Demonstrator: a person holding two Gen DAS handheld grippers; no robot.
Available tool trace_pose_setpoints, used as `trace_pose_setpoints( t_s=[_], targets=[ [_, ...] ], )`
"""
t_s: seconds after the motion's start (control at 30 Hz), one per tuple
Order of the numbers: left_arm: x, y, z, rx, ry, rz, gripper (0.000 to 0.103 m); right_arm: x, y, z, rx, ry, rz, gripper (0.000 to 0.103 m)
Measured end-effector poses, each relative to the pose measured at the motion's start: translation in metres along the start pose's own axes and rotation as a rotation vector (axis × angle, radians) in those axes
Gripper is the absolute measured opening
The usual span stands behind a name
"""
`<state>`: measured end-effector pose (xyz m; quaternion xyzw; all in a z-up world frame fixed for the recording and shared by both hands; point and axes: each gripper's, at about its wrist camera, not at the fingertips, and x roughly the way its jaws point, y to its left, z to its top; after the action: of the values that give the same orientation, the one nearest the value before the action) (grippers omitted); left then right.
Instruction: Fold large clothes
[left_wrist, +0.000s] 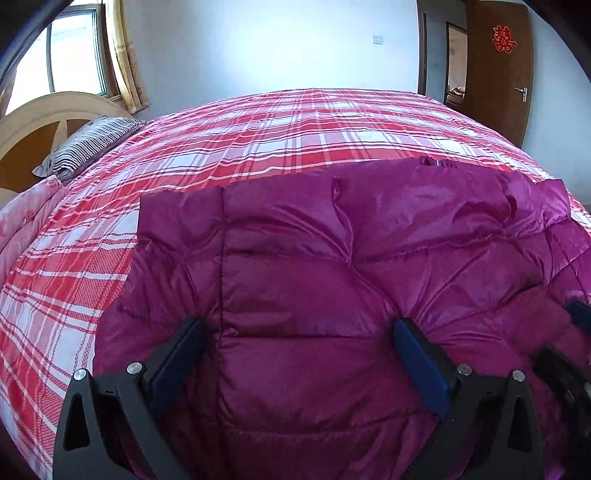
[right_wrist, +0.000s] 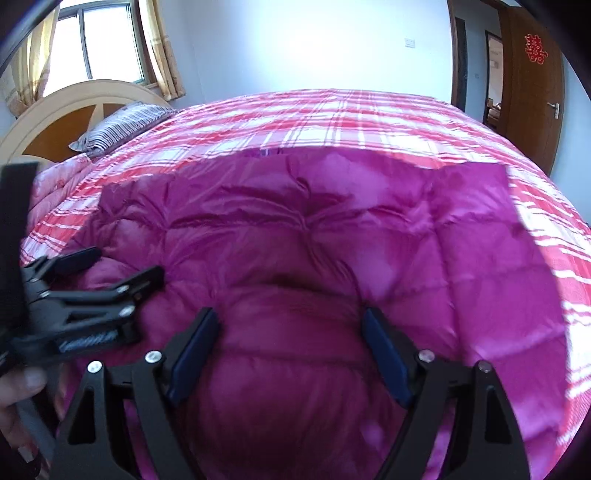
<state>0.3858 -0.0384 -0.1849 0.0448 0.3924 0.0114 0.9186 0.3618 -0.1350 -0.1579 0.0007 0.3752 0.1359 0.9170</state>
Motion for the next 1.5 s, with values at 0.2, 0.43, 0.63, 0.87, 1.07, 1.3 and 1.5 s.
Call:
trace_pose_setpoints(
  t_s=[0.2,0.43,0.63,0.87,1.07,1.3,1.5],
  targets=[
    [-0.005,0.002,-0.001,-0.009,0.004,-0.010,0.102,-0.022,0.014,-0.037,-0.067,-0.060,-0.046,0.089],
    [-0.100,0.051,-0.031,-0.074,-0.110,-0.109,0.102,-0.011,0.014,-0.039,-0.072,-0.045,-0.060,0.091],
    [-0.111,0.124,-0.078,-0.208,-0.056,-0.125,0.102,-0.011,0.016,-0.043,-0.067,-0.068,-0.058,0.092],
    [-0.093,0.139,-0.105,-0.396,-0.022,-0.349,0.078,-0.013,0.016,-0.045,-0.064,-0.084,-0.057,0.092],
    [-0.080,0.129,-0.102,-0.387,-0.038,-0.403,0.066,-0.013,0.015,-0.046,-0.064,-0.090,-0.054,0.092],
    [-0.086,0.125,-0.100,-0.380,-0.075,-0.503,0.018,-0.013,0.016,-0.046,-0.067,-0.085,-0.057,0.093],
    [-0.105,0.116,-0.093,-0.318,-0.092,-0.477,0.017,-0.016,0.013,-0.037,-0.027,-0.022,-0.028,0.093]
  ],
)
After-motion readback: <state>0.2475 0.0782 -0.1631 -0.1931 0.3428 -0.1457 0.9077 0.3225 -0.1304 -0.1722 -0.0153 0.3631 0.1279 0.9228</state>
